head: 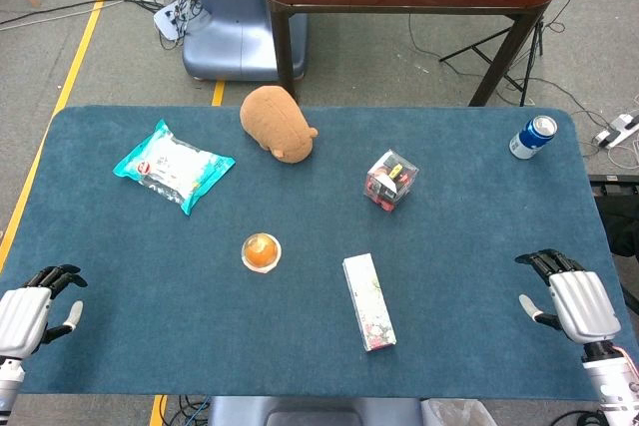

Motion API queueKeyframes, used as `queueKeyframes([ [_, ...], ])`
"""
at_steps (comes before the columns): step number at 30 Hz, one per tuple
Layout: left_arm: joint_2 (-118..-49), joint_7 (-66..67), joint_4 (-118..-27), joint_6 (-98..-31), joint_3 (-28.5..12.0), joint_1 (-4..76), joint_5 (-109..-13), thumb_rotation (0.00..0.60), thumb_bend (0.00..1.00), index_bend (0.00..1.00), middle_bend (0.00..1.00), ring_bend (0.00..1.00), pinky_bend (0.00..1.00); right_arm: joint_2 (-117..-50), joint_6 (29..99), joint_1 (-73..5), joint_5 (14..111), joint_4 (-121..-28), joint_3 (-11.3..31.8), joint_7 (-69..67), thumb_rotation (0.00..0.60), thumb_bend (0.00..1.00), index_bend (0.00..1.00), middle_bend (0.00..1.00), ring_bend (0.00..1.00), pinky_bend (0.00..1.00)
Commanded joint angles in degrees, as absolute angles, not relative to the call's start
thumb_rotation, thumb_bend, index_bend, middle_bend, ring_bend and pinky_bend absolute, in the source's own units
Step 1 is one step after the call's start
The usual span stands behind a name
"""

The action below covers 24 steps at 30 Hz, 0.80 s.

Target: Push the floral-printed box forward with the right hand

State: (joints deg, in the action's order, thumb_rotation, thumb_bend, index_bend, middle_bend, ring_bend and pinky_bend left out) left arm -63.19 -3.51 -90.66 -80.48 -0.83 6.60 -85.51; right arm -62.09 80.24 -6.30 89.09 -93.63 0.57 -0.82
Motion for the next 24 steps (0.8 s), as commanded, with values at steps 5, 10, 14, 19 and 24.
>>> queueKeyframes([
  [5, -62.87, -4.63, -90.17, -81.24, -0.86, 6.08, -85.31, 0.6, 0.41, 0.41, 0.28, 0.23, 0.41, -62.8, 80.34, -6.62, 89.67, -93.9, 0.59, -0.12, 0.6, 0.28, 0.31, 0.34, 0.22, 0.39],
  [10, -62.82, -5.54, -89.85, -82.61, -1.81, 5.52, -84.18, 0.6, 0.41, 0.41, 0.28, 0.23, 0.41, -64.3, 81.73, -6.68, 91.81, -93.99, 0.36, -0.11, 0.6, 0.15, 0.31, 0.29, 0.22, 0.38],
  [14, -63.18, -5.82, -89.27, -83.16, -2.0, 5.23, -84.05, 0.6, 0.41, 0.41, 0.29, 0.23, 0.41, -65.6, 82.99, -6.69, 95.39, -94.77, -0.79, 0.27, 0.6, 0.0, 0.29, 0.18, 0.16, 0.27],
  [19, -63.18, -5.52, -89.12, -83.52, -1.88, 5.0, -84.29, 0.6, 0.41, 0.41, 0.29, 0.23, 0.41, -67.26, 82.99, -7.2, 99.53, -96.98, -2.27, 3.23, 0.6, 0.0, 0.19, 0.08, 0.06, 0.14],
  [24, -62.72, -5.95, -89.31, -84.06, -2.05, 4.6, -84.05, 0.6, 0.41, 0.41, 0.29, 0.23, 0.41, -69.94, 81.18, -8.15, 102.86, -98.89, -3.54, 8.37, 0.6, 0.0, 0.12, 0.02, 0.0, 0.07],
])
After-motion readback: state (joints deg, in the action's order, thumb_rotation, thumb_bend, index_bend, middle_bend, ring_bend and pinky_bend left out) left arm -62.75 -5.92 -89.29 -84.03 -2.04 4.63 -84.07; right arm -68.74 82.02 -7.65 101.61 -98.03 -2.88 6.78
